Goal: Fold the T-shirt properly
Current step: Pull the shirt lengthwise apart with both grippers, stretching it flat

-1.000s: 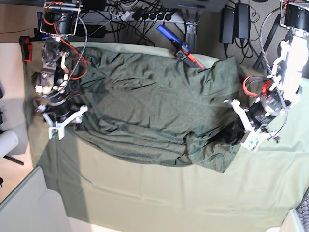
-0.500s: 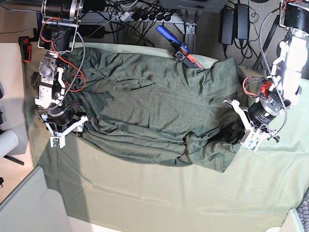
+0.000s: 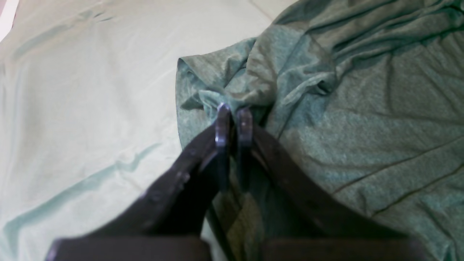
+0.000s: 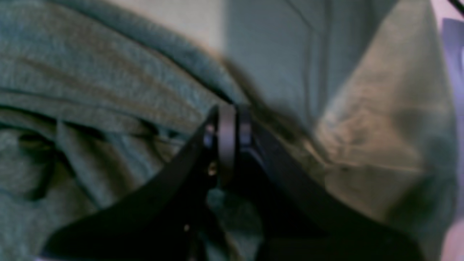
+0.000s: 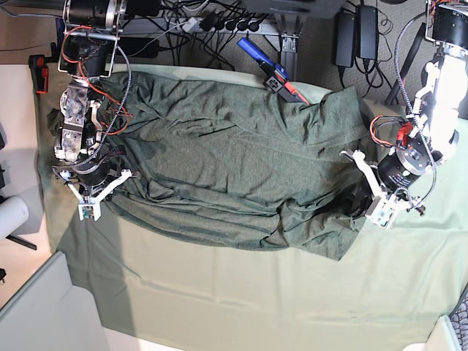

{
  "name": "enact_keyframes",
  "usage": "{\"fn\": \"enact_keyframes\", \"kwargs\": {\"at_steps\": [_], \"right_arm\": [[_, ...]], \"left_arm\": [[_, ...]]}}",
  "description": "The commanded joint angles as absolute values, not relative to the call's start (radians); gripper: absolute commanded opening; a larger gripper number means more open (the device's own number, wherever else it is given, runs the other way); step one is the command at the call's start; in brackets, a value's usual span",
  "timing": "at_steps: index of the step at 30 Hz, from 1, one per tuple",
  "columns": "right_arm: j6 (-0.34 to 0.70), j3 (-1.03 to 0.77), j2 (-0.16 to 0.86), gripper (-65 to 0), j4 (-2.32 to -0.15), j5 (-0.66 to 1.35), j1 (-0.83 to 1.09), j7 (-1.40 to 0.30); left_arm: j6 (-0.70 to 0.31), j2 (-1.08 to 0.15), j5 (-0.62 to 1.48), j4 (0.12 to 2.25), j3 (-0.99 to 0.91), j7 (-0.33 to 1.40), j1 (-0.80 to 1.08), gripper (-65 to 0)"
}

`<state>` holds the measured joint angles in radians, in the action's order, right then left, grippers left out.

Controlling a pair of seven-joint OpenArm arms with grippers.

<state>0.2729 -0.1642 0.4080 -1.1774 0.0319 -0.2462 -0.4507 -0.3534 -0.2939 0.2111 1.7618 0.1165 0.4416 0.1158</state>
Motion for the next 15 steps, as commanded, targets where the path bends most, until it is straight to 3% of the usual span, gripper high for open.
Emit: {"fn": "enact_keyframes", "kwargs": {"at_steps": [1, 6, 15], "right_arm": [[0.273, -0.170, 0.438, -65.0, -1.191, 0.030, -0.269, -0.419], [0.273, -0.171, 0.488, -65.0, -1.191, 0.030, -0.271, -0.407], [0.273, -0.171, 0.583, -65.0, -1.191, 0.034, -0.271, -0.407]], "left_arm": [[-0.364, -0.300, 0.221, 1.782, 0.112, 0.421, 0.100, -65.0], [-0.364, -0.300, 0.221, 1.782, 0.104, 0.424, 0.100, -59.9], [-0.364, -0.305, 0.224, 1.782, 0.051, 0.475, 0.100, -59.9]]}}
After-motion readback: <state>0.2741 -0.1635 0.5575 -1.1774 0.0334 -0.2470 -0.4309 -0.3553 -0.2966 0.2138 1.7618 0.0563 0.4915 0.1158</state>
